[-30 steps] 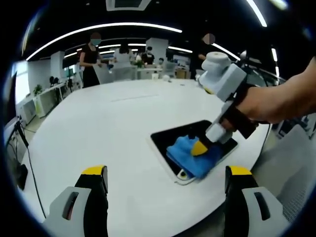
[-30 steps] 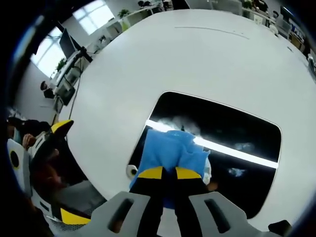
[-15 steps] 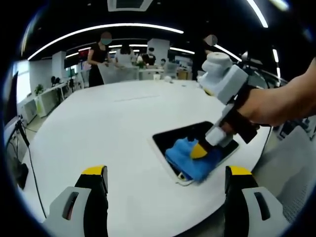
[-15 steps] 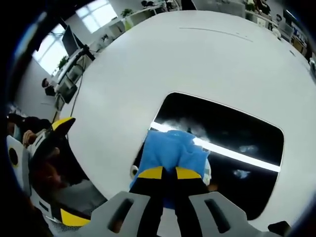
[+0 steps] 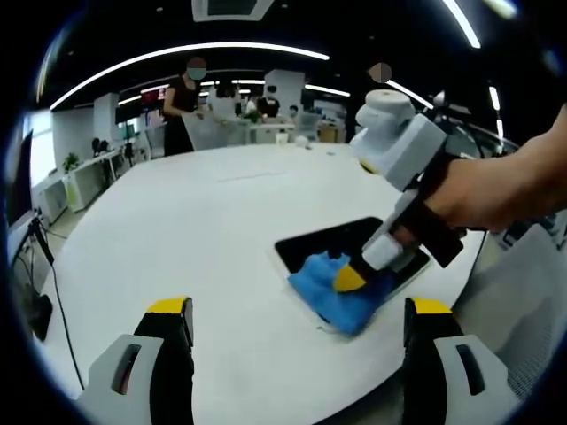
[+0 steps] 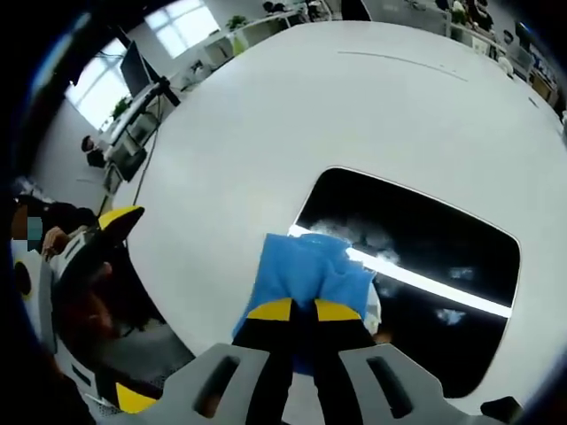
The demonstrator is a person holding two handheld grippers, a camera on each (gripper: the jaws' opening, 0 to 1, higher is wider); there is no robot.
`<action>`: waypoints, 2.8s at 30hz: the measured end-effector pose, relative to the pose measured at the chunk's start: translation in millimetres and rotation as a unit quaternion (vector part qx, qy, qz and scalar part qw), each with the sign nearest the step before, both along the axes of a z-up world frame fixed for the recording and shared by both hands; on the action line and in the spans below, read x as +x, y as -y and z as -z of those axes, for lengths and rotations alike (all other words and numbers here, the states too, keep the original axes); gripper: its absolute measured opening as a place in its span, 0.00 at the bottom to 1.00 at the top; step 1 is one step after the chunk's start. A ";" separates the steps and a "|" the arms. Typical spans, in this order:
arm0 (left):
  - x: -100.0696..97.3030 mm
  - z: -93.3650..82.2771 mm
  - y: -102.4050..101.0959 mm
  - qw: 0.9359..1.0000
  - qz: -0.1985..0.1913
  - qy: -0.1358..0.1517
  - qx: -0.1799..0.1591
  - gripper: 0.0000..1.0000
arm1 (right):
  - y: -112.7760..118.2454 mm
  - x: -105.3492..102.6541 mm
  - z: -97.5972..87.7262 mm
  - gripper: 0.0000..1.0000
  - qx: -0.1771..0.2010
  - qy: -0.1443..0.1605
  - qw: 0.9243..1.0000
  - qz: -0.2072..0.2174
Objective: Wipe the mirror surface with the cleaning cloth until all visible marks leave the cleaned area.
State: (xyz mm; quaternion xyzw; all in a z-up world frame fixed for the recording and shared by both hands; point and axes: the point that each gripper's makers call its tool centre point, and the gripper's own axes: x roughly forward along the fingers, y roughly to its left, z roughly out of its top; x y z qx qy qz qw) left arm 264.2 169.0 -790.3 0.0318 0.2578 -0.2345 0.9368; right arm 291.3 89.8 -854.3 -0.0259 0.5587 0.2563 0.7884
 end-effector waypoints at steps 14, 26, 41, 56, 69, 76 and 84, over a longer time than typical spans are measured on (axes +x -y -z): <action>-2.8 0.2 0.7 1.000 0.003 -0.004 -0.001 1.00 | 0.1 4.0 3.6 0.02 0.007 -0.013 1.000 0.021; -11.5 10.2 8.5 0.999 0.027 -0.038 0.006 1.00 | -0.7 -0.3 0.9 0.02 0.003 0.007 1.000 0.018; -7.4 1.5 9.8 0.999 0.039 -0.007 0.015 0.99 | -3.1 6.9 0.7 0.01 -0.007 0.024 0.999 0.026; -9.0 5.3 11.9 0.999 0.042 -0.019 0.008 0.99 | -4.7 37.1 -0.4 0.01 0.015 -0.001 0.999 0.049; -8.8 8.0 10.3 0.999 0.037 -0.027 0.004 0.99 | -7.9 75.0 0.1 0.01 0.024 -0.003 0.998 0.049; -10.0 10.5 11.4 0.999 0.041 -0.032 0.008 0.99 | -10.7 90.6 1.2 0.01 0.032 -0.008 0.998 0.058; -10.0 7.4 12.7 0.999 0.034 -0.037 0.004 0.99 | -10.9 92.7 2.1 0.01 0.040 -0.008 0.998 0.055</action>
